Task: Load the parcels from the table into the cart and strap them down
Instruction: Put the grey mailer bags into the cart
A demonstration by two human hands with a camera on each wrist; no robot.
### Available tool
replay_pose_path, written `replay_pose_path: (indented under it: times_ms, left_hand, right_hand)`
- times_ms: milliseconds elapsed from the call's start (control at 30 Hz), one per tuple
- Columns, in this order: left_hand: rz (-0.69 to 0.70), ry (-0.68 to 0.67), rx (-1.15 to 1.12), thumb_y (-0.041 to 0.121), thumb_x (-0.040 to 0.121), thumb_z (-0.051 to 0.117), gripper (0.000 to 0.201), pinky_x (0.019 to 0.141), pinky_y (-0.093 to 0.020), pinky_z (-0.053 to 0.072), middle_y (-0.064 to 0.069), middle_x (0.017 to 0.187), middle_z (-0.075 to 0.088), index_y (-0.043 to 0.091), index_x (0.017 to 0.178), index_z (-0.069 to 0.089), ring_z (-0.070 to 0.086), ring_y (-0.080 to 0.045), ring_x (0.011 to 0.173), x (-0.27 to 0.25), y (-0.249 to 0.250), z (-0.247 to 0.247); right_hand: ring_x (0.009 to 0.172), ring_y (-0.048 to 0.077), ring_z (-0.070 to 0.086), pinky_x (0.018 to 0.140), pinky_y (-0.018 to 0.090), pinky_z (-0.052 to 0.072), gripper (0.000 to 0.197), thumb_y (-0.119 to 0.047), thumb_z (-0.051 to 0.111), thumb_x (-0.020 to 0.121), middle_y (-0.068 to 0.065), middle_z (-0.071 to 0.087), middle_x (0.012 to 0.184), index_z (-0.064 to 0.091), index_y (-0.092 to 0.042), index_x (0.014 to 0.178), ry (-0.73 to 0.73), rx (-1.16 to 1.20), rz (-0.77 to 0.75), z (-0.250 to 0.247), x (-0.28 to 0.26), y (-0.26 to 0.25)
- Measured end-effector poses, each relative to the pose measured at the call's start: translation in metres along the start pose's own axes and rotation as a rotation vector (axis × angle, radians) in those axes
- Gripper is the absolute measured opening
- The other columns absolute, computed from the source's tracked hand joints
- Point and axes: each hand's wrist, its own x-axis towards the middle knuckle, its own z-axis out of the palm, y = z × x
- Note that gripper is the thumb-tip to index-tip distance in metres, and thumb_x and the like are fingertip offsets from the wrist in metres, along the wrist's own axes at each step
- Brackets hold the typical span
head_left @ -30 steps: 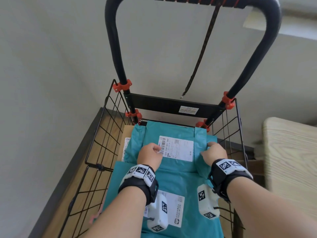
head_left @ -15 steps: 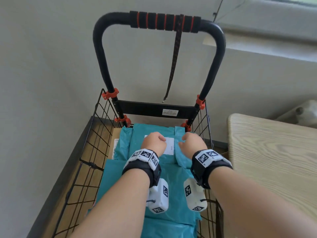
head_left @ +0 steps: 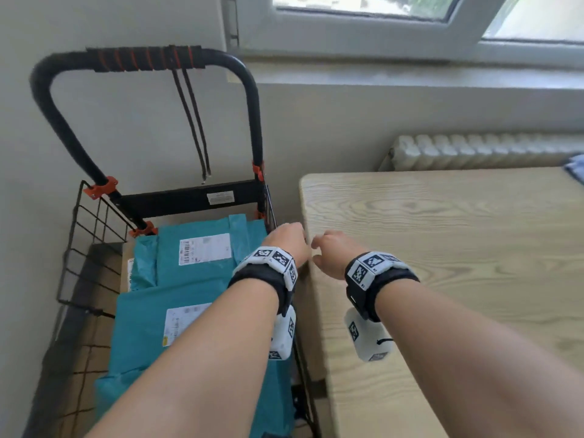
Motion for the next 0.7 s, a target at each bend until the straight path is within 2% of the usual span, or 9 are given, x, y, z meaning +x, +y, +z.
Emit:
replay_pose_path:
  times_ms: [100,200,300,500,700]
  left_hand:
    - [0.022,-0.033,0.041,0.012,0.092,0.049,0.033,0.090,-0.034,0.046,-0.006,0.125,0.061,0.014,0.122,0.061,0.058,-0.025,0.114,-0.015,0.045,0.026]
    - [0.052,-0.073,0.077,0.013,0.093,0.048,0.033,0.090,-0.033,0.047,-0.005,0.125,0.061,0.015,0.124,0.060,0.058,-0.024,0.113,-0.028,0.089,0.055]
    - [0.077,-0.087,0.125,0.012,0.092,0.047,0.034,0.092,-0.033,0.048,-0.005,0.125,0.061,0.015,0.122,0.062,0.059,-0.025,0.113,-0.045,0.135,0.080]
    - [0.142,-0.097,0.127,0.015,0.093,0.047,0.037,0.097,-0.031,0.044,-0.003,0.132,0.058,0.021,0.128,0.059,0.056,-0.023,0.119,-0.079,0.228,0.139]
    - [0.228,-0.123,0.129,0.017,0.092,0.048,0.035,0.098,-0.034,0.046,-0.004,0.129,0.060,0.019,0.125,0.060,0.057,-0.024,0.117,-0.106,0.327,0.195]
  right_hand:
    - [0.124,0.027,0.048,0.099,0.037,0.042,0.039,-0.026,0.046,0.098,0.009,0.051,0.133,0.051,-0.016,0.135,-0.005,0.020,0.042,0.004,-0.036,0.040]
    - [0.122,0.027,0.050,0.094,0.035,0.043,0.040,-0.014,0.042,0.096,0.009,0.052,0.131,0.052,-0.016,0.134,-0.018,0.037,0.093,0.009,-0.077,0.085]
    - [0.121,0.028,0.051,0.098,0.038,0.045,0.043,-0.007,0.041,0.092,0.010,0.054,0.131,0.053,-0.014,0.133,-0.024,0.042,0.154,0.014,-0.121,0.135]
    - [0.128,0.026,0.048,0.103,0.036,0.041,0.045,-0.008,0.040,0.094,0.007,0.050,0.141,0.049,-0.017,0.137,-0.001,0.184,0.295,0.031,-0.203,0.231]
    - [0.120,0.028,0.053,0.099,0.039,0.045,0.038,-0.016,0.039,0.096,0.008,0.056,0.133,0.052,-0.018,0.132,0.071,0.205,0.367,0.042,-0.269,0.314]
